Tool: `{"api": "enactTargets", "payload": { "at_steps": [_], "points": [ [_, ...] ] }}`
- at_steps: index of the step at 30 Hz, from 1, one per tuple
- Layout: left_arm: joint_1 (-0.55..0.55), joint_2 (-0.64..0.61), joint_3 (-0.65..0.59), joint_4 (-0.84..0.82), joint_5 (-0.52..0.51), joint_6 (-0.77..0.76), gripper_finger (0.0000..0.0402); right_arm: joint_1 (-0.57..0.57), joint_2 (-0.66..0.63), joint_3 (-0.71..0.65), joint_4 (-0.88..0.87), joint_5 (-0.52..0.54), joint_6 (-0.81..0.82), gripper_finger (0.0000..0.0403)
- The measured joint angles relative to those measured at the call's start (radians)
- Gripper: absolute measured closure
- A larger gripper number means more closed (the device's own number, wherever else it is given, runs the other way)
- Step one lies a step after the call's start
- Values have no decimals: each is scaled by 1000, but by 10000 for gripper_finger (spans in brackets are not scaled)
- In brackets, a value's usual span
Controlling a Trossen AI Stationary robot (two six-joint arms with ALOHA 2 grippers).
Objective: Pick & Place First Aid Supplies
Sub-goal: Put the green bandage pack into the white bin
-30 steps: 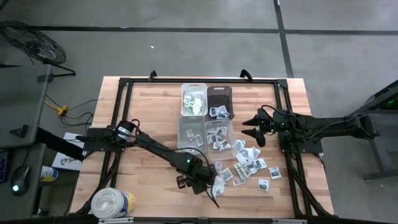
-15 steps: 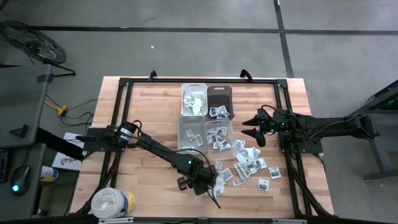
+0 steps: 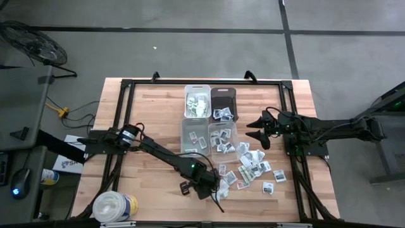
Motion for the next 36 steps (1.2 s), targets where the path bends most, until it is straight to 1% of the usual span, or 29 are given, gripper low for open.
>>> {"api": "enactTargets", "payload": {
  "at_steps": [2,8,11,14,17,24,28,33,36],
  "points": [
    [0,0,-19,21,6,-1,397,0,0,0,0,0,0,181],
    [1,-3,-74,78,42,-36,399,0,0,0,0,0,0,181],
    [0,-6,-75,77,36,-51,393,0,0,0,0,0,0,181],
    [0,-16,-76,76,6,-49,380,0,0,0,0,0,0,181],
    [0,-23,-76,76,-2,-25,356,0,0,0,0,0,0,181],
    [1,-23,-76,80,2,-18,267,0,0,0,0,0,0,181],
    [1,-23,-76,76,-4,-24,225,0,0,0,0,0,0,181],
    [9,-23,-76,63,17,-89,187,0,0,0,0,0,0,181],
    [21,-6,-76,66,43,-138,176,0,0,0,0,0,0,181]
  ]
}}
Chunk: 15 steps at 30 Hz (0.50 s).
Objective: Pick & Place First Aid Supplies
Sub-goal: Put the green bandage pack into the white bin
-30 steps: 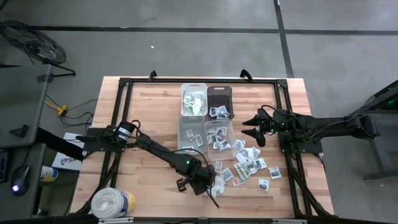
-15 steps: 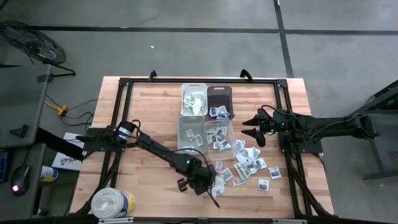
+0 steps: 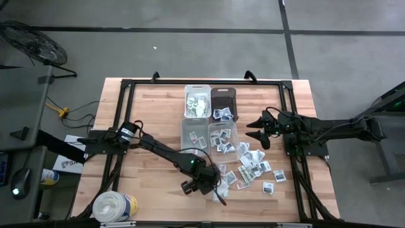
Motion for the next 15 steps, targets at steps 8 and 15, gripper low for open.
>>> {"api": "enactTargets", "payload": {
  "at_steps": [8,15],
  "points": [
    [6,39,3,34,40,-92,204,0,0,0,0,0,0,181],
    [5,47,4,59,33,-94,277,0,0,0,1,0,0,181]
  ]
}}
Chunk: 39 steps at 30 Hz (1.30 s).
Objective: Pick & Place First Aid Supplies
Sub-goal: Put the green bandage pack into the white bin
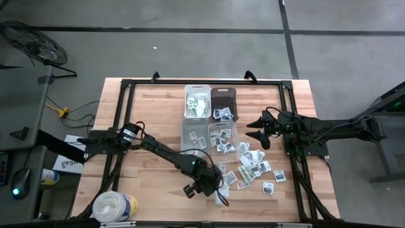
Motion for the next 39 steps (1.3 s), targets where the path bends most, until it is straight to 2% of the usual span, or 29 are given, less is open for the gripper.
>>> {"api": "enactTargets", "payload": {
  "at_steps": [14,21,32,39],
  "points": [
    [8,-10,1,-21,-18,-50,393,0,0,0,0,0,0,181],
    [14,-29,-2,-57,-21,-55,395,0,0,0,0,0,0,181],
    [29,-156,-13,-209,-132,-57,399,0,0,0,0,0,0,181],
    [35,-257,-10,-232,-127,-117,400,0,0,0,0,0,0,181]
  ]
}}
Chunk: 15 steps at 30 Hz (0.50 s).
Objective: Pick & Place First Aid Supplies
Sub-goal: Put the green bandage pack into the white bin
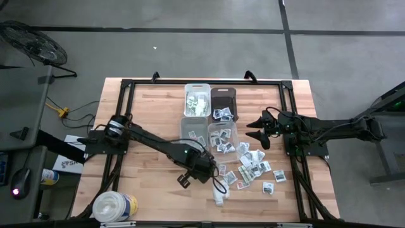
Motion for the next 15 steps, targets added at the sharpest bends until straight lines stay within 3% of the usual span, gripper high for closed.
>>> {"api": "enactTargets", "payload": {
  "at_steps": [7,15],
  "points": [
    [11,-113,2,15,-2,-54,400,0,0,0,0,0,0,181],
    [99,-201,2,-52,-100,-95,400,0,0,0,0,0,0,181]
  ]
}}
